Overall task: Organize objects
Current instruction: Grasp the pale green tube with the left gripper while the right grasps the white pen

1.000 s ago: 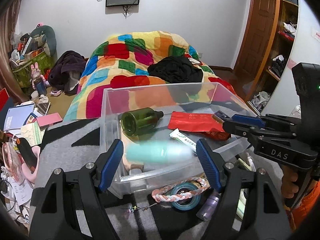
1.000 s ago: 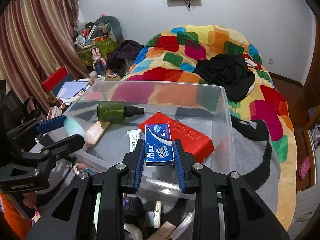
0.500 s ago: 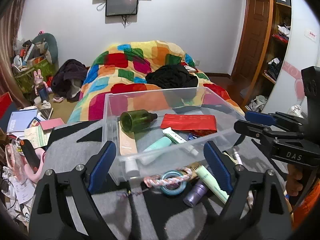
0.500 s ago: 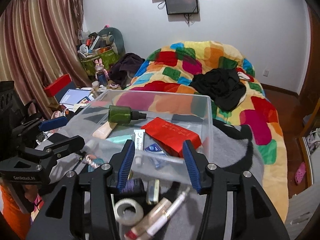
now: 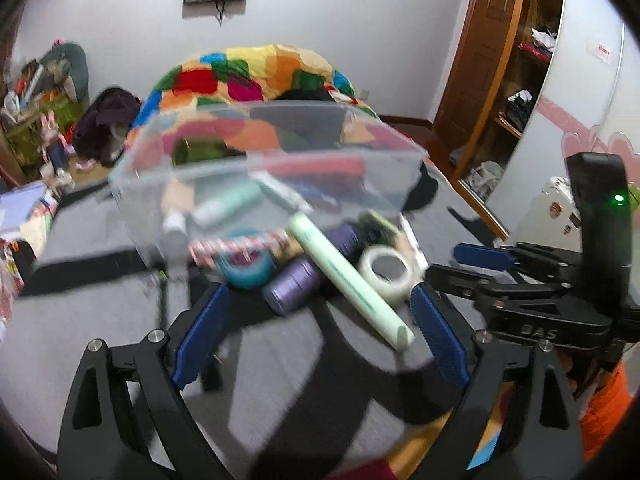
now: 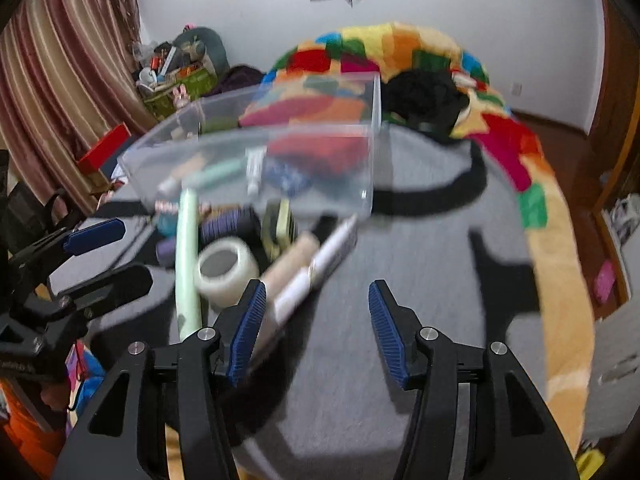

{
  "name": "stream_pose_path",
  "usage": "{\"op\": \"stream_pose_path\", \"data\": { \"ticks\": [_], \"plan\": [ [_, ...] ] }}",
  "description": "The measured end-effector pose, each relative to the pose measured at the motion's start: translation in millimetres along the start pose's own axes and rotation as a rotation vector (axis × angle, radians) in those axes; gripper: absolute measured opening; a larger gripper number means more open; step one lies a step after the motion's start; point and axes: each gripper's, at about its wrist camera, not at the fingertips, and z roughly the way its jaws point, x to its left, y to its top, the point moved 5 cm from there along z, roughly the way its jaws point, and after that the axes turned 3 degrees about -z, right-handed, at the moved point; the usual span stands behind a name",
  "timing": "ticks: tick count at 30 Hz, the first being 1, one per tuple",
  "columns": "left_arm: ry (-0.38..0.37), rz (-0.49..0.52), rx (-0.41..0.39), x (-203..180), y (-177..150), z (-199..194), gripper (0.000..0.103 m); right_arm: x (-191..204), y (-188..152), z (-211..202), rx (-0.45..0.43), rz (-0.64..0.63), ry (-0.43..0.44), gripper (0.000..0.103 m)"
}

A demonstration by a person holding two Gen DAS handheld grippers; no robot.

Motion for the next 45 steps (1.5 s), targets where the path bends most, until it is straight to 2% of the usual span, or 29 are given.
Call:
{"op": "stream_pose_path", "data": {
  "ticks": [1,3,6,11,15,19,22,24,27,30,32,34,36,39,45],
  "plan": [
    [-0.008,-0.013,0.014,-0.4,-4.4,2.3,0.09,-0.3,-0.1,1.7,0.003,0.006,0.003,0.051],
    [-0.01,-0.027,0.038,-0.3,-9.3,7.2,0.078,-0.6,0.7,4.4,0.005,0.006,0.001,0.051],
    [-0.027,-0.05,0.069,0.0,-12.4,14.1,0.072,-0.6,-1.7,4.2,0.004,0.005,0.0,0.051],
    [-0.052,-0.06,0.082,-7.7,-9.9,20.1,0.07,-9.4,-5.3,-5.2,-0.016,0.021,-0.024,0.043],
    [-0.069,-0.056,0.087,-17.5,-6.5,25.5,0.07,-15.2,-9.5,-11.7,-0.013,0.009,-0.085,0.025],
    [-0.054,-0.068,0.081,-18.1,-4.0,32.7,0.066,-18.4,-8.0,-10.8,-0.008,0.04,-0.055,0.025],
    [-0.053,-0.072,0.07,-16.5,-3.1,31.0,0.053,-13.7,-1.9,-6.3,-0.011,0.065,-0.017,0.025],
    [-0.063,-0.082,0.066,-12.6,-3.8,27.4,0.039,-8.7,0.9,-3.0,-0.007,0.062,0.0,0.031],
    [-0.062,-0.09,0.075,-5.6,-7.2,25.9,0.026,1.0,0.3,5.6,0.008,0.038,0.007,0.034],
    [-0.051,-0.089,0.076,1.3,-10.5,23.0,0.018,7.9,-4.8,10.9,0.006,-0.005,-0.02,0.035],
    [-0.045,-0.091,0.075,6.3,-11.9,19.6,0.015,8.5,-6.0,10.0,0.003,-0.017,-0.027,0.034],
    [-0.039,-0.1,0.074,12.7,-12.6,16.1,0.015,4.3,-7.4,8.5,-0.003,-0.004,-0.026,0.029],
    [-0.036,-0.095,0.076,16.2,-12.1,14.9,0.015,-1.6,-8.3,7.3,-0.005,0.015,-0.023,0.02],
    [-0.028,-0.082,0.07,15.4,-8.0,15.4,0.015,-8.2,-8.6,4.7,-0.008,0.043,-0.005,0.017],
    [-0.02,-0.057,0.05,7.7,-4.0,23.6,0.015,-12.0,-14.7,-4.0,-0.028,0.042,-0.043,0.01]
  ]
}}
